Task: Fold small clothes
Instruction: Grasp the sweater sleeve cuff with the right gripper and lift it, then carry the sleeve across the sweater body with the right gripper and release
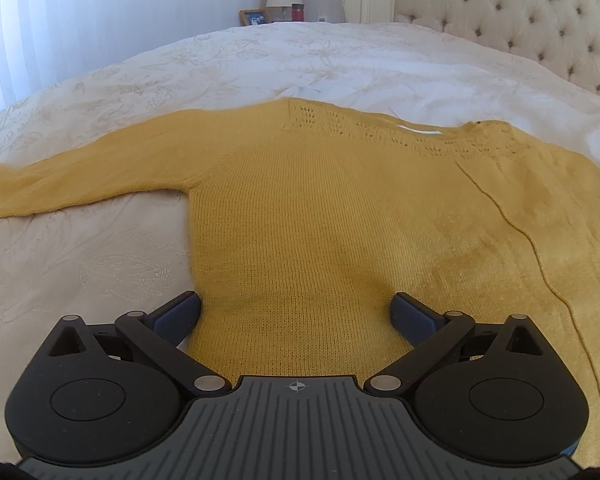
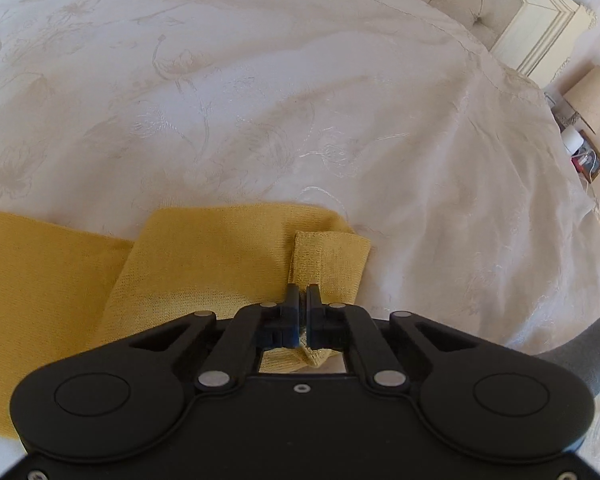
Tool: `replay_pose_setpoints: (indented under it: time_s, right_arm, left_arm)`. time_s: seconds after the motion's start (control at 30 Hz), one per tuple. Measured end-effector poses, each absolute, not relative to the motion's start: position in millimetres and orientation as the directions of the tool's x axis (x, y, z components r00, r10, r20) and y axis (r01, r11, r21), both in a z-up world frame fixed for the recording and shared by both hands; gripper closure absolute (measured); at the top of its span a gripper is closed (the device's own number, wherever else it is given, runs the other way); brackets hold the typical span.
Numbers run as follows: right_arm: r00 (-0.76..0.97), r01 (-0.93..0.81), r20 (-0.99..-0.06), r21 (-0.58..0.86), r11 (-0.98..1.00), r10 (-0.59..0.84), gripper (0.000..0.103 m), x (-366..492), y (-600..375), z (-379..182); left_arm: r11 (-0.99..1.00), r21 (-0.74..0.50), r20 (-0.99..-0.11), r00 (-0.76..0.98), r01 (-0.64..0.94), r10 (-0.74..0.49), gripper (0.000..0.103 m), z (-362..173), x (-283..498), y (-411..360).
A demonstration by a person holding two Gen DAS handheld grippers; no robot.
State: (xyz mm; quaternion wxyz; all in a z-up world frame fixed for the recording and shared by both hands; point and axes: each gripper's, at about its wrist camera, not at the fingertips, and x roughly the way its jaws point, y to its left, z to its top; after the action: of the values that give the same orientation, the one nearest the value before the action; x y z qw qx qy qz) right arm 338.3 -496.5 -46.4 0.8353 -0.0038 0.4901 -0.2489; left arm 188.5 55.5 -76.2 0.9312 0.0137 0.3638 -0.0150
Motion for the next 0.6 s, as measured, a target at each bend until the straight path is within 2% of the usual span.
replay_pose_setpoints:
  time_s: [0.27, 0.6]
  right_arm:
    - [0.516, 0.381, -0.791, -0.133, 0.915, -0.330, 0.096, 336.8, -459.2, 17.4]
    - [0.700, 0.112, -0.714, 0.119, 0.986, 0.007, 0.096, 346.6, -308.3, 108.9]
  left_arm:
    - [0.998, -0.057, -0.697, 0.713, 0.038, -0.067, 0.002, -68.2, 192.7, 66.7]
    - [0.991, -0.135, -0.703, 0.705, -0.011, -0.088, 0.002, -52.6, 194.2, 89.3]
